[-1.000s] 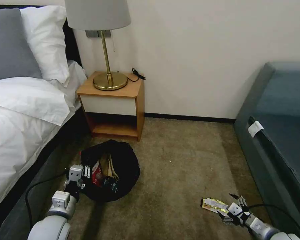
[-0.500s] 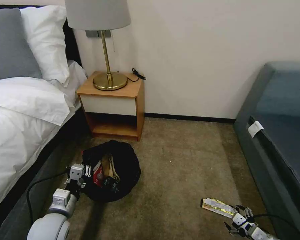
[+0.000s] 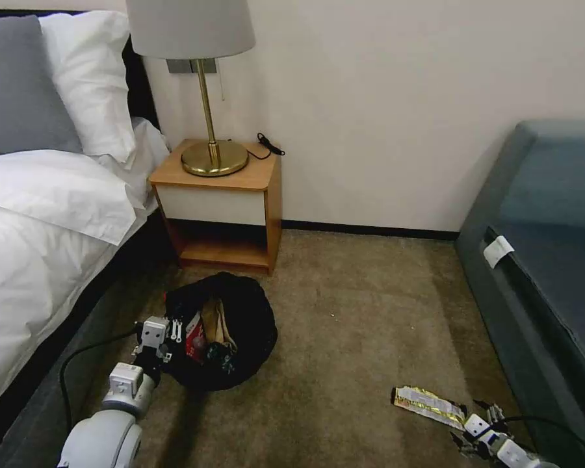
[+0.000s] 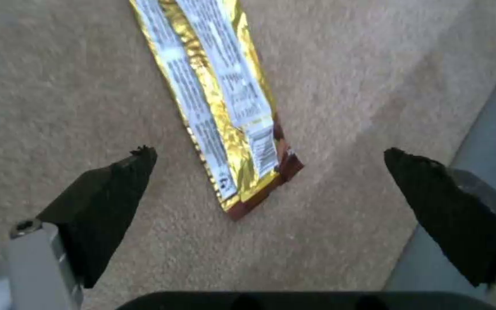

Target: Pick up the trash bin, then pick up the garbage on the floor and place it into the trash bin.

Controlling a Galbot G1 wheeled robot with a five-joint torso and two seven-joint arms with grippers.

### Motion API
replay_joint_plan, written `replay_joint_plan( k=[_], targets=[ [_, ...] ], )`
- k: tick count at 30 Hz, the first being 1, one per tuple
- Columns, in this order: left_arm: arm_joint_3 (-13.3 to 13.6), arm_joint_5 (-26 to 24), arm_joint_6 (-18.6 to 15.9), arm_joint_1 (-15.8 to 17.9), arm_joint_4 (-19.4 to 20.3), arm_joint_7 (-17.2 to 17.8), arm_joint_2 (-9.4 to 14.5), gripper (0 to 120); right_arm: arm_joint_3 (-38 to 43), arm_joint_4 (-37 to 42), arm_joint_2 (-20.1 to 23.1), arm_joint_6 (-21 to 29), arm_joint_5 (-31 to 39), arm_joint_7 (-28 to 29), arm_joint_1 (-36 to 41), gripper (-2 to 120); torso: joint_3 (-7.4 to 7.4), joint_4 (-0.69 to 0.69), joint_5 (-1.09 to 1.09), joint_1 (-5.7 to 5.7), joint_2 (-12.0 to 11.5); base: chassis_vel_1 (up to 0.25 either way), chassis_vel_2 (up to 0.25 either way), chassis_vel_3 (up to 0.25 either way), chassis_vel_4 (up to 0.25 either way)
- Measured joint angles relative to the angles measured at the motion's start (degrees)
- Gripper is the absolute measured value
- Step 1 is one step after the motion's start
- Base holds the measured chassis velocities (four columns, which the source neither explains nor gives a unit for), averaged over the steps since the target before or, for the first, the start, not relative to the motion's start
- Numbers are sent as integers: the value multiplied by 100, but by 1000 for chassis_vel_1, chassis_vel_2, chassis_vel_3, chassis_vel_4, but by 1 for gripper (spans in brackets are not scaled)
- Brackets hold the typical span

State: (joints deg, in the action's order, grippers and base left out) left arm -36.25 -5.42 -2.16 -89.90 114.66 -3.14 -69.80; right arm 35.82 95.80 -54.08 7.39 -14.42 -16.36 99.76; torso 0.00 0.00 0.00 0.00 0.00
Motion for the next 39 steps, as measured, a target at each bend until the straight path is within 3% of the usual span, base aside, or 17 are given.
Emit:
replay_joint_plan(
  k=[25, 39],
  targets=[
    [243, 87, -183, 314, -198, -26, -101, 4, -275, -1328, 26, -264, -237, -40, -1009, 100, 0, 0, 0, 0, 0, 0, 0, 0, 0],
    [331, 126, -261, 359, -197, -24, -205, 4, -545, -1522, 6, -441, -431, -54, -1370, 100, 0, 1, 0, 0, 0, 0, 0, 0, 0]
  ],
)
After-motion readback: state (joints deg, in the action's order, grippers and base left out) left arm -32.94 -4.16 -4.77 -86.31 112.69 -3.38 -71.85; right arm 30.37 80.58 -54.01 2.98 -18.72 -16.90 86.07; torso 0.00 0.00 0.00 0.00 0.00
